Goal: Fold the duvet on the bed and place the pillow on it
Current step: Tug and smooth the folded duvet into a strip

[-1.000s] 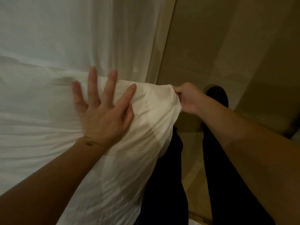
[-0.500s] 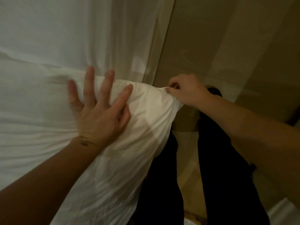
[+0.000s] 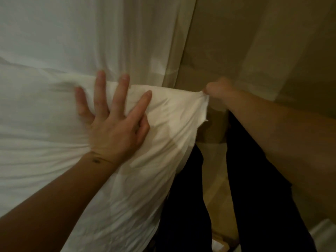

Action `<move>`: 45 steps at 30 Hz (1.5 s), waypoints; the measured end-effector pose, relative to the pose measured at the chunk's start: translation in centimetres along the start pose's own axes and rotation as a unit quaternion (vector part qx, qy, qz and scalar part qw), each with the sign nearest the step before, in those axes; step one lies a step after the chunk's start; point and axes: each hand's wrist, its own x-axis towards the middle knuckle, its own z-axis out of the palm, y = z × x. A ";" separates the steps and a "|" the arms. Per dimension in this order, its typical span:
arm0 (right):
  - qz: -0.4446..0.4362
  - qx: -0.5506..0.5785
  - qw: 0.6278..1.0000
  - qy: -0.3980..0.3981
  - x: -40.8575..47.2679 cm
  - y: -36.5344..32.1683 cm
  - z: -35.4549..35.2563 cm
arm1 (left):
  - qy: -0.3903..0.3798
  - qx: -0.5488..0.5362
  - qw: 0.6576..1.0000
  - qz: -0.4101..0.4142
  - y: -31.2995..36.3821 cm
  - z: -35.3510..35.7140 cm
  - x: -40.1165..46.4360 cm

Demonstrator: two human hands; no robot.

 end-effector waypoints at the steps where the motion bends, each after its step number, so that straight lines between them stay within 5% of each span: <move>1: 0.026 0.056 0.998 -0.019 0.1 0.9 0.2 | 0.000 0.001 1.000 -0.001 0.0 0.0 0.0; 5: 0.019 0.229 0.973 -0.006 -0.9 2.0 2.7 | -0.003 0.010 1.000 0.002 -0.1 0.2 0.1; 7: 0.038 0.302 0.951 -0.063 -2.5 2.3 3.7 | -0.007 0.012 1.000 0.003 -0.1 0.1 0.1; 12: 0.065 0.359 0.924 -0.113 -4.8 6.0 5.6 | -0.012 0.010 1.000 0.000 0.0 -0.1 0.3; 27: -0.038 0.168 0.985 -0.017 -8.0 10.2 6.8 | -0.003 0.010 1.000 0.004 0.1 -0.1 0.3; 31: -0.011 0.194 0.980 0.045 -6.9 12.0 5.9 | -0.006 0.004 1.000 0.000 0.3 -0.3 0.3; 37: 0.032 0.496 0.858 -0.129 -7.4 13.6 3.9 | 0.003 -0.007 1.000 0.000 0.2 -0.4 0.3; 39: 0.054 0.449 0.877 -0.163 -7.7 14.2 3.5 | 0.007 -0.011 1.000 -0.002 0.3 -0.3 0.3; 42: -0.029 0.169 0.981 -0.090 -7.2 12.6 2.6 | 0.007 -0.008 1.000 -0.004 0.1 -0.1 0.3; 45: -0.192 0.081 0.974 -0.094 -6.9 6.7 0.3 | 0.009 -0.009 1.000 -0.006 0.1 0.0 0.2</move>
